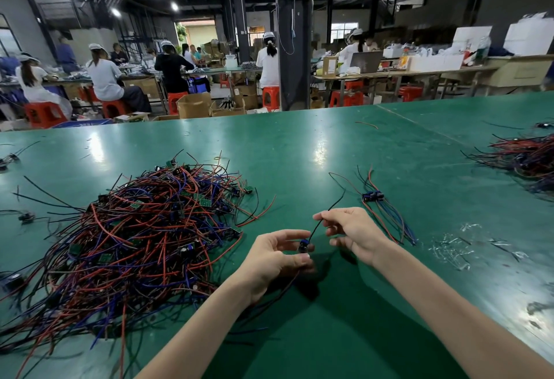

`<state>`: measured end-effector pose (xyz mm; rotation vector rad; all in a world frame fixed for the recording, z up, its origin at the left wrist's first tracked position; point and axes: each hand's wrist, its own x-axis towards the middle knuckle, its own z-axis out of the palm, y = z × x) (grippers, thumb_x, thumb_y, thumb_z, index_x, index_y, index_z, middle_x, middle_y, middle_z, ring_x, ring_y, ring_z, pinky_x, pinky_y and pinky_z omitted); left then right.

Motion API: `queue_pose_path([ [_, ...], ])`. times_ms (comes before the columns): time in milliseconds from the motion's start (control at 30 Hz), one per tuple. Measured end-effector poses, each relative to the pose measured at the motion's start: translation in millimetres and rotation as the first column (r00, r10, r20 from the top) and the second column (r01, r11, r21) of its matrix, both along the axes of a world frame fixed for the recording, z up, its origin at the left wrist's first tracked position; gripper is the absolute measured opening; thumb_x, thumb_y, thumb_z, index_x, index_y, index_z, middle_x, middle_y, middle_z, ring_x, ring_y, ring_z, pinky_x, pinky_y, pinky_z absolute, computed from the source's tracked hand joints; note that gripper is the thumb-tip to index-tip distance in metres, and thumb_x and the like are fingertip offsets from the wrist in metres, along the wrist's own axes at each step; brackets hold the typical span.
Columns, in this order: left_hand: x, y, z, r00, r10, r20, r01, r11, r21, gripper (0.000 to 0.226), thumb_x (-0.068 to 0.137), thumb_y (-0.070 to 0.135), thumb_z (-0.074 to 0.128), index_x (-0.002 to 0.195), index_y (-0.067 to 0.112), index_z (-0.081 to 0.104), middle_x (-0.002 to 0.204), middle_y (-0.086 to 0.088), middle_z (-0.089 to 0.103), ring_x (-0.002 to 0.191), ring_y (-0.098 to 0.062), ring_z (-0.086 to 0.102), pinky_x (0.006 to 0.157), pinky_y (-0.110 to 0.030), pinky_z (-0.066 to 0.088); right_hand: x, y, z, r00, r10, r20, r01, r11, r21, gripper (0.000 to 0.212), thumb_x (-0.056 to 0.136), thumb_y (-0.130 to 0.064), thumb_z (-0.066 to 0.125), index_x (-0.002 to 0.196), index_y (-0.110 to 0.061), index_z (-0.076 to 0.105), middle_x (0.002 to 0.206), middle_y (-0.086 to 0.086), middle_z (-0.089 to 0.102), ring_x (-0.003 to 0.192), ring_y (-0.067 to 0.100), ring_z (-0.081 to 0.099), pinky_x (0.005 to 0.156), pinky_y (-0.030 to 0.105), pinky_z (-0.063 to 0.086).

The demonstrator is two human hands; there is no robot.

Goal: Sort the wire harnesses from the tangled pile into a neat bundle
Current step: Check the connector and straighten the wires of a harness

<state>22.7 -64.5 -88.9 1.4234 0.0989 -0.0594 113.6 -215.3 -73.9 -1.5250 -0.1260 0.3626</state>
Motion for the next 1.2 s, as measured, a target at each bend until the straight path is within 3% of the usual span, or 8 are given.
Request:
queue_pose_path([
  [100,-2,-1,1,0.999,-0.040,-0.027,0.038,0.997,-0.073,0.033,0.078,-0.023,0.058,0.101,0.000,0.066,0.088,-0.015,0.069,0.059,-0.023,0.066,0.065,-0.034,0.060,10,-8,1,0.999,-0.036,-0.035,0.038,0.998,0.059,0.023,0.093,-0.006,0.052,0.078,-0.005,0.069,0.067,0.002,0.052,0.049,0.009,0.047,0.040,0.019,0.038],
  [267,-4,-1,3,0.994,-0.097,-0.041,0.093,0.992,-0.081,0.034,0.079,-0.023,0.055,0.105,-0.003,0.064,0.091,-0.016,0.069,0.060,-0.024,0.065,0.066,-0.036,0.060,21,-18,-1,0.998,-0.056,-0.034,0.058,0.997,0.051,0.023,0.094,-0.007,0.051,0.079,-0.006,0.068,0.067,0.001,0.054,0.054,0.011,0.049,0.042,0.021,0.039],
  [500,-6,-2,3,0.990,-0.130,-0.055,0.123,0.986,-0.108,0.032,0.079,-0.023,0.056,0.102,-0.004,0.066,0.090,-0.017,0.070,0.060,-0.026,0.063,0.063,-0.038,0.059,30,-27,-8,0.962,-0.157,0.225,0.181,0.980,-0.088,0.009,0.090,-0.001,0.058,0.085,0.001,0.066,0.069,0.008,0.062,0.054,0.013,0.052,0.042,0.020,0.042],
  [600,-7,-3,4,0.989,-0.129,-0.069,0.120,0.985,-0.120,0.032,0.079,-0.024,0.055,0.101,-0.004,0.066,0.090,-0.018,0.070,0.059,-0.027,0.063,0.060,-0.036,0.058,31,-27,-9,0.939,-0.177,0.296,0.212,0.973,-0.090,0.010,0.088,-0.003,0.062,0.078,-0.004,0.066,0.068,0.007,0.066,0.052,0.011,0.055,0.043,0.022,0.044],
  [867,-8,-3,5,0.989,-0.134,-0.067,0.125,0.986,-0.113,0.033,0.079,-0.023,0.056,0.103,-0.003,0.065,0.091,-0.017,0.069,0.060,-0.027,0.063,0.062,-0.038,0.059,31,-29,-3,0.981,-0.195,0.023,0.186,0.959,0.212,0.013,0.086,0.000,0.064,0.073,-0.001,0.060,0.054,0.003,0.064,0.042,0.007,0.052,0.040,0.018,0.043],
  [1200,-9,-5,7,0.988,-0.141,-0.063,0.136,0.987,-0.081,0.033,0.079,-0.022,0.056,0.103,-0.001,0.066,0.090,-0.015,0.070,0.060,-0.027,0.063,0.064,-0.039,0.058,33,-27,-4,0.973,-0.232,0.016,0.222,0.949,0.225,0.017,0.086,-0.003,0.064,0.071,-0.003,0.058,0.057,0.007,0.060,0.043,0.009,0.051,0.040,0.020,0.043],
])
